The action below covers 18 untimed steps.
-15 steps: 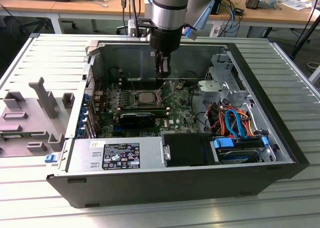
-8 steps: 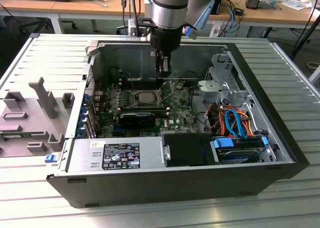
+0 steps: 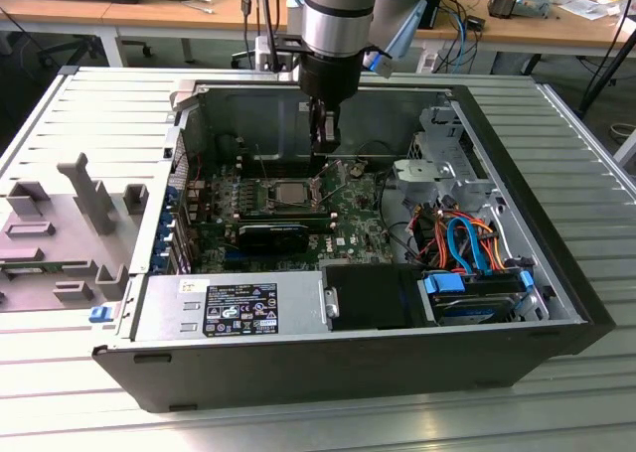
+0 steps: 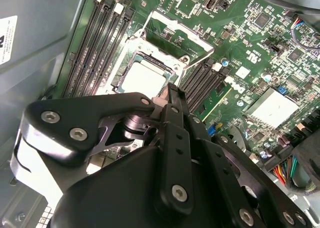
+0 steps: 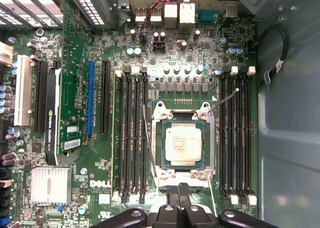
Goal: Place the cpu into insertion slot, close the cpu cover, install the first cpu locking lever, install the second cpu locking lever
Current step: 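Close the cpu cover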
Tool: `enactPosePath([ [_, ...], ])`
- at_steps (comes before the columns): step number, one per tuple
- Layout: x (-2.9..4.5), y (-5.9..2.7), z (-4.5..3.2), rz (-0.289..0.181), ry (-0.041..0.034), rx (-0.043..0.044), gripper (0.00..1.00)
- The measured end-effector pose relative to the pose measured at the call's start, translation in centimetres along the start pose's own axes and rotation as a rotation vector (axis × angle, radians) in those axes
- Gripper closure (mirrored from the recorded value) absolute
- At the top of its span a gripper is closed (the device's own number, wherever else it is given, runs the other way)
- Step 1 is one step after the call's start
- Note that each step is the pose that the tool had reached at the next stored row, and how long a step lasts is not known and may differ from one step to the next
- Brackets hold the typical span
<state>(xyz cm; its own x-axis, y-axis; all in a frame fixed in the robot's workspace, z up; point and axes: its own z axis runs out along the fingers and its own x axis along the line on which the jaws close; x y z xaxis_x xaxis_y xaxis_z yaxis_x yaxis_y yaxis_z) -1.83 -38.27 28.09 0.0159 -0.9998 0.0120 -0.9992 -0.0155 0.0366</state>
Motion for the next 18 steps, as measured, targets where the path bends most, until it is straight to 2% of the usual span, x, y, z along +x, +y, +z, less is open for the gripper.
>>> enactPosePath([
  [18,0.00,-0.07,-0.13,0.000,-0.0020,-0.0007,0.89],
])
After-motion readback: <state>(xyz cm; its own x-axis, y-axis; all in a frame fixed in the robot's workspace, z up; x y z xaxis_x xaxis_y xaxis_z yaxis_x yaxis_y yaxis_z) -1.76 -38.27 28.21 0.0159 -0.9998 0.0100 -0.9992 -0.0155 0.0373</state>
